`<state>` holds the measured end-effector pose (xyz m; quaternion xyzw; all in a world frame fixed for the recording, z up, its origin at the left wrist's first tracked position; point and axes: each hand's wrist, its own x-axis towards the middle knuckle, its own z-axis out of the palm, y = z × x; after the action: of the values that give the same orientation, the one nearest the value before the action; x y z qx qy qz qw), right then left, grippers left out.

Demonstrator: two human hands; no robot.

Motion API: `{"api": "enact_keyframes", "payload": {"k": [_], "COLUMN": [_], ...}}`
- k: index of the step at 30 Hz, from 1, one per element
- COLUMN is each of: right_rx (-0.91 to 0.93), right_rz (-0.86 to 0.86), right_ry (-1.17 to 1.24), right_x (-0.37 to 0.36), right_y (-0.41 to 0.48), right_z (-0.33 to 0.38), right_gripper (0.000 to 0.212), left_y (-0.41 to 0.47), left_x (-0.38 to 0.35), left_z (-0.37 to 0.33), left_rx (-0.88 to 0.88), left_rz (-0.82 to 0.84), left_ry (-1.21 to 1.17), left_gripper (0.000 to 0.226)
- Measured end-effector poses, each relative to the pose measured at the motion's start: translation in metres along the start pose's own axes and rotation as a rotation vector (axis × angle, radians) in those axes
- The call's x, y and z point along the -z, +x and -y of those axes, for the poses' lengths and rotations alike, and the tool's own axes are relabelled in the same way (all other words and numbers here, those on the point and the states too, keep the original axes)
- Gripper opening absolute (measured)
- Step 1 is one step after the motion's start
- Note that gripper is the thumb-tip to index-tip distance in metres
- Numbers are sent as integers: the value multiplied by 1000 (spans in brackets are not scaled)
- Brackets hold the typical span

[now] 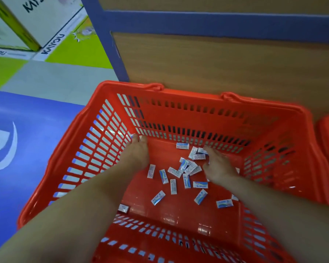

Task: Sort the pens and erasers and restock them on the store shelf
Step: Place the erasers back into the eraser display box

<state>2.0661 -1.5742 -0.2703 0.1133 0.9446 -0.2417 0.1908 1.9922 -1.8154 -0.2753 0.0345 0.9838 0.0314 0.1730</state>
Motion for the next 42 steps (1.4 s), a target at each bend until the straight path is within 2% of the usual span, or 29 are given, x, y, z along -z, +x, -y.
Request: {"api": "enact_keyframes", "payload": {"k": [4, 6, 11, 15, 19, 20, 23, 25, 27, 29, 31, 33, 36, 40, 42], "right_rx": [2, -9, 12, 66, 119, 134, 171, 151, 104, -90, -322, -384, -333, -266, -211], "right_rz": [5, 16, 31, 16, -1, 38, 170, 173, 115, 96, 201, 318, 439, 397, 410], "right_ry": [-111, -103, -44, -128, -160, -174, -237, -186, 29, 529, 1051, 1364, 1639, 1862, 1950], "right_x": [-7, -6, -10, -6, -6, -5, -2, 0, 3, 18, 40, 60, 78, 93, 101], "right_y": [7, 12, 13, 13, 12, 12, 9, 6, 8, 10, 8, 0, -12, -29, -40], "right_z": [3, 3, 5, 8, 15, 17, 16, 15, 21, 34, 49, 60, 68, 70, 72], "right_gripper": [61, 58, 44, 40, 40, 45, 52, 44, 28, 15, 26, 30, 22, 10, 9], "left_y": [5, 6, 12, 13, 12, 11, 2, -7, -15, -20, -25, -31, -42, -68, -87], "left_x": [-9, -13, -11, -4, 1, 3, 13, 24, 36, 47, 56, 66, 84, 110, 125], "left_z": [4, 5, -3, -17, -27, -29, -36, -39, -39, -41, -46, -54, -70, -89, -100], "left_rx": [-10, -9, 23, 137, 79, 99, 262, 355, 360, 333, 289, 218, 143, 147, 95], "left_rz": [-127, -168, -123, -138, 55, 139, 389, 546, 660, 706, 703, 660, 553, 265, 100], "left_ry": [-51, -72, -307, -379, -260, -345, -946, -1256, -1474, -1597, -1588, -1527, -1523, -1500, -1522], "left_gripper": [57, 47, 17, 41, 45, 40, 23, 30, 39, 39, 28, 15, 8, 12, 13]}}
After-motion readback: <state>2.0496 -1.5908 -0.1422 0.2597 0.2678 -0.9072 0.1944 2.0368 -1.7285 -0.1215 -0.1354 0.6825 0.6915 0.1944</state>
